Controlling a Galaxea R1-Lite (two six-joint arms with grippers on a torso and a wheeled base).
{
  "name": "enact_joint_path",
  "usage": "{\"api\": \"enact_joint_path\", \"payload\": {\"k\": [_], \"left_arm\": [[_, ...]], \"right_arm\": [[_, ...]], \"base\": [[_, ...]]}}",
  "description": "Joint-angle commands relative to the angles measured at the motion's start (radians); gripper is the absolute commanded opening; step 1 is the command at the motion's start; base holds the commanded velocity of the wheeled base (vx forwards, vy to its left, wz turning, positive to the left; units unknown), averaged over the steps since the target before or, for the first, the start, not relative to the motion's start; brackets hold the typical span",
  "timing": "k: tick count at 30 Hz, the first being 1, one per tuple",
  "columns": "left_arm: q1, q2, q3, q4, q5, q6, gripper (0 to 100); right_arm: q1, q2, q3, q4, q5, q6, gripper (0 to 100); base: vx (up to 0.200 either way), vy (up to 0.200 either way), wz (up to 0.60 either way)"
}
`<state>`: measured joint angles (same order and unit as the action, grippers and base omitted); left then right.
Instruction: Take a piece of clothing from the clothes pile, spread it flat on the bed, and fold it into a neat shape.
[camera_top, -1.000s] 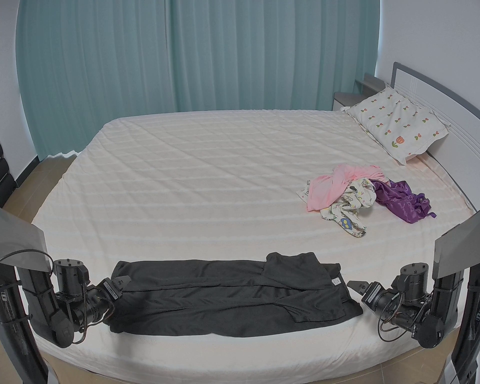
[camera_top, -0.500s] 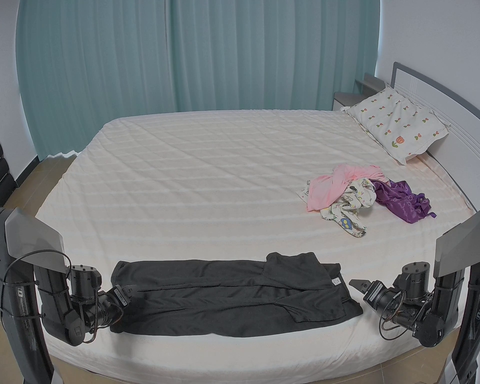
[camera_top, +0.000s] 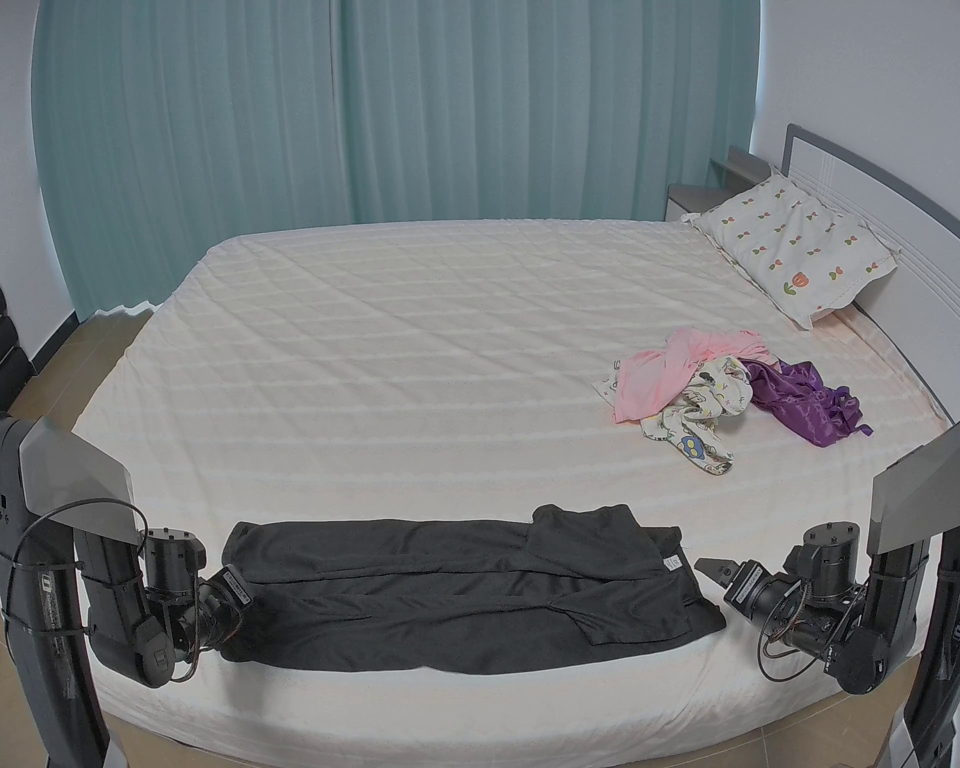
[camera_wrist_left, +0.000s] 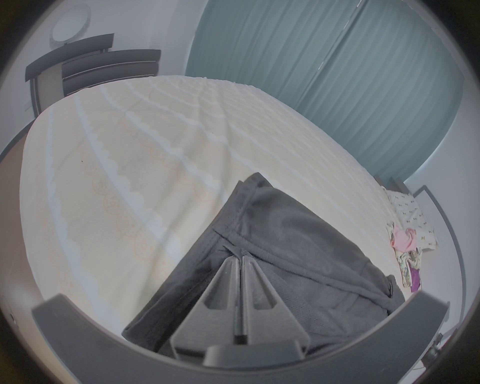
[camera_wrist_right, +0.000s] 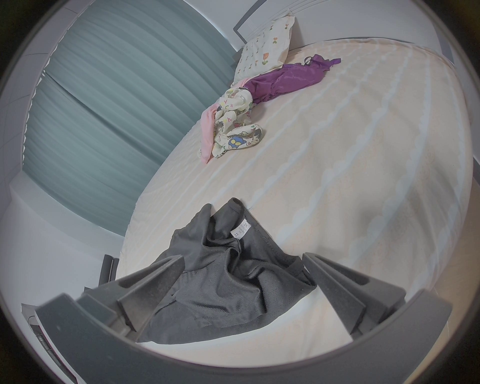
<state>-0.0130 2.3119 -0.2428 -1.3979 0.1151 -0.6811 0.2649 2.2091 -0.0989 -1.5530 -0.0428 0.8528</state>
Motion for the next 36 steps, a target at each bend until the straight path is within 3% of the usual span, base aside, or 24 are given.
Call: {"api": "enact_joint_path", "payload": {"k": [1,10,11,17,29,31,36], "left_arm": [[0.004,0.001,-0.016,0.000,0.008,-0.014,0],[0.024,0.001,-0.041,0.000,0.023,-0.046,0],[0.036,0.001,-0.044,0.000,0.028,-0.046,0],[0.042,0.009,-0.059,0.000,0.047,-0.048,0],[0.042,0.020,-0.061,0.000,0.044,-0.049,0],[0.042,0.020,-0.061,0.000,0.044,-0.051,0],[0.042,0.024,-0.061,0.000,0.044,-0.055,0]], "right_arm": [[0.004,-0.012,-0.001,-0.010,0.003,-0.001,100],[0.039,-0.014,-0.031,-0.010,0.069,-0.098,100],[0.039,-0.014,-0.045,-0.010,0.115,-0.143,100],[0.036,0.024,-0.093,-0.010,0.199,-0.256,100],[-0.004,0.165,-0.177,-0.010,0.311,-0.426,100],[-0.026,0.199,-0.194,-0.010,0.333,-0.492,100],[-0.033,0.236,-0.237,-0.010,0.363,-0.524,100]], "base": [[0.000,0.000,0.00],[0.000,0.000,0.00],[0.000,0.000,0.00],[0.000,0.000,0.00],[0.000,0.000,0.00],[0.000,0.000,0.00],[0.000,0.000,0.00]]}}
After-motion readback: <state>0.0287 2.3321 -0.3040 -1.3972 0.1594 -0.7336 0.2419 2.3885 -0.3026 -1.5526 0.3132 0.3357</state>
